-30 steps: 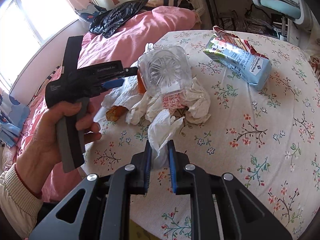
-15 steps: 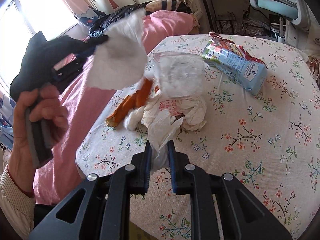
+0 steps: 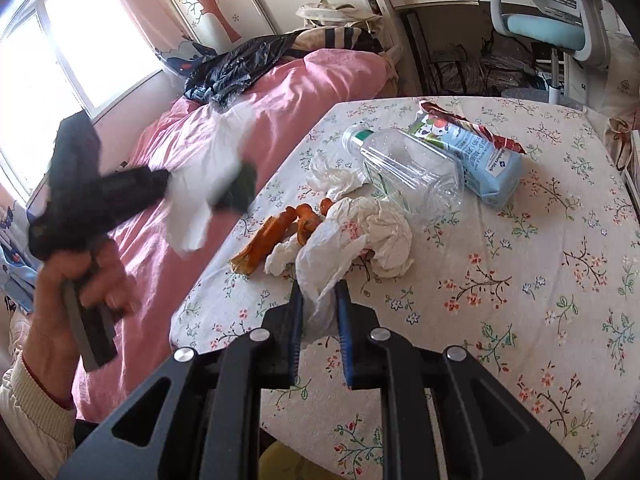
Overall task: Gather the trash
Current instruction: 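Lift the held tissues off the table with both tools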
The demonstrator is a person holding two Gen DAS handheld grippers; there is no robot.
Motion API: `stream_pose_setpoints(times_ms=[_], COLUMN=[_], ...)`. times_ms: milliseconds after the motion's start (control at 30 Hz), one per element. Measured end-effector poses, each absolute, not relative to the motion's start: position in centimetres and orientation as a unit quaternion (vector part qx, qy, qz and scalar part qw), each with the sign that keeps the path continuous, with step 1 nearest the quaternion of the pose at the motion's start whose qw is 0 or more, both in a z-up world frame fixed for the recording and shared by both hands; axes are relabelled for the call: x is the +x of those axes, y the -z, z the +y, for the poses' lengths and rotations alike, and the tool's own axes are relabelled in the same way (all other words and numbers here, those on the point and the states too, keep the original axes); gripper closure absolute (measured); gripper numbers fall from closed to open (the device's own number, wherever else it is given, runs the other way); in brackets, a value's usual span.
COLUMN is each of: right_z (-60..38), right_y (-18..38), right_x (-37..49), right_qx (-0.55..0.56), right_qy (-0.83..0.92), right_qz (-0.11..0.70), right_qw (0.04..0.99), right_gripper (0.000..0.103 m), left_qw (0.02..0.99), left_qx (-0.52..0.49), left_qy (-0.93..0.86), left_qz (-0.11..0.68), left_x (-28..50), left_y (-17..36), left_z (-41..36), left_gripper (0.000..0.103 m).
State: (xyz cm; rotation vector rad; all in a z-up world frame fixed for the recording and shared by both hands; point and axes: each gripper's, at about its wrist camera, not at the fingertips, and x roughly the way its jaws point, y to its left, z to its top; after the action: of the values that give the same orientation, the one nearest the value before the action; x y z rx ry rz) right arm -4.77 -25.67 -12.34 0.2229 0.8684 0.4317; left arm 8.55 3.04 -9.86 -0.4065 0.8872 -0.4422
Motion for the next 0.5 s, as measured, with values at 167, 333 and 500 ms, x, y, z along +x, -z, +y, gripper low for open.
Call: stream_pose_setpoints(times_ms=[167,333,500], right_z=[-26.0,-26.1,-26.0], right_y=[12.3,12.1,12.3], right_x=[-5.3,-5.3,-5.3], right_qx=[0.109,0.110,0.108], right_qy=[-0.206,-0.207,-0.210], right_qz=[0.413,0.411,0.411], right_qw=[0.881,0.881,0.881], right_gripper=[0.086,0.086,0.086], left_qw=[0.851,0.848,0.842], left_qx=[-0.140,-0.192,-0.149], left_qy=[0.152,0.165,0.132], left_qz=[0.484,0.466,0.502], left_x=[9.0,7.9,7.4], left_y=[11.9,11.1,12.2], left_z=[3.2,5.4,5.8], left_gripper=[0.097,0.097,0.097])
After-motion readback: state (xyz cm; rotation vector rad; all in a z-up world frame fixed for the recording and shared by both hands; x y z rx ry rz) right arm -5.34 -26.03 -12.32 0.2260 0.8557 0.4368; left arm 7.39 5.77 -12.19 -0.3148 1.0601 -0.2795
